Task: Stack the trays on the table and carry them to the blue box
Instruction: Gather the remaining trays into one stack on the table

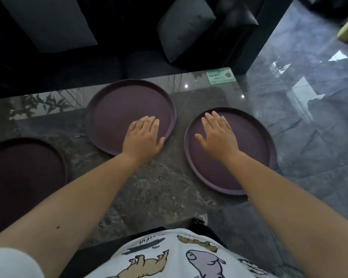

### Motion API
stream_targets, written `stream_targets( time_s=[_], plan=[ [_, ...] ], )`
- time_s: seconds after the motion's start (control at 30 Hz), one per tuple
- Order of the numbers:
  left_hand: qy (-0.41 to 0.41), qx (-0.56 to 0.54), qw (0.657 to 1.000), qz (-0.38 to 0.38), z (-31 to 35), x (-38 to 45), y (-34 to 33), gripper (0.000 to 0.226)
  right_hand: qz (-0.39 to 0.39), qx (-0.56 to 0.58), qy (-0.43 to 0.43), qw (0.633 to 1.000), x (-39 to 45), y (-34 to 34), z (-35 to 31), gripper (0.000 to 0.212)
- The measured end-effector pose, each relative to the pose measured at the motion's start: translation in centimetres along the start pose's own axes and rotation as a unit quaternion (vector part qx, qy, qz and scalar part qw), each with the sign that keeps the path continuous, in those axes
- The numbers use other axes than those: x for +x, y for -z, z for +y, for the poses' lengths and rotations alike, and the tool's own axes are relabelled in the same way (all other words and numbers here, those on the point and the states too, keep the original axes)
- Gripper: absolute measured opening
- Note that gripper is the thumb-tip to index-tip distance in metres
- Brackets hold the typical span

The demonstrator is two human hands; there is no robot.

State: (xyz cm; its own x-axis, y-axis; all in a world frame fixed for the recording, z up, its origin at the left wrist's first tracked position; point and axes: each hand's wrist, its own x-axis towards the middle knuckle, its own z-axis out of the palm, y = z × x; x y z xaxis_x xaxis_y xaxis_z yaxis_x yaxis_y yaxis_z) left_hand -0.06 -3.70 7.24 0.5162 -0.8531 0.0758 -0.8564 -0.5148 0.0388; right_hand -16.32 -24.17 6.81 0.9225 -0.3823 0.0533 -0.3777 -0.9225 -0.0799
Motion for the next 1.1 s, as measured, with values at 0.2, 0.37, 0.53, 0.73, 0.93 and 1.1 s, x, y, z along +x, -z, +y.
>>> stream_targets(
  time_s=[0.2,0.37,0.53,0.73,0.93,1.1],
  plan=[
    [-0.013,0.008,1.000,-0.003,6.1,0.9,-0.6,0.062,-0.007,0.007,-0.009,1.000,-3.2,0.0,5.5,0.063],
    [-0.002,0.020,1.000,-0.015,11.2,2.1,-1.3,0.064,-0.020,0.007,0.002,1.000,-5.0,0.0,10.7,0.065],
    [0.025,0.019,0.999,-0.017,15.2,3.3,-2.4,0.064,-0.031,0.011,0.000,0.999,-6.2,-0.5,15.4,0.065],
    [0.064,0.037,0.995,-0.070,16.0,3.4,-5.1,0.069,-0.064,0.013,-0.045,0.997,-7.6,-2.6,20.3,0.062],
    [0.148,0.039,0.982,-0.106,15.2,3.8,-6.9,0.071,-0.087,0.001,-0.115,0.990,-8.2,-4.6,23.2,0.061],
    [0.233,0.036,0.961,-0.142,14.9,4.1,-8.0,0.067,-0.113,0.012,-0.221,0.968,-8.0,-5.4,24.2,0.062]
  ],
)
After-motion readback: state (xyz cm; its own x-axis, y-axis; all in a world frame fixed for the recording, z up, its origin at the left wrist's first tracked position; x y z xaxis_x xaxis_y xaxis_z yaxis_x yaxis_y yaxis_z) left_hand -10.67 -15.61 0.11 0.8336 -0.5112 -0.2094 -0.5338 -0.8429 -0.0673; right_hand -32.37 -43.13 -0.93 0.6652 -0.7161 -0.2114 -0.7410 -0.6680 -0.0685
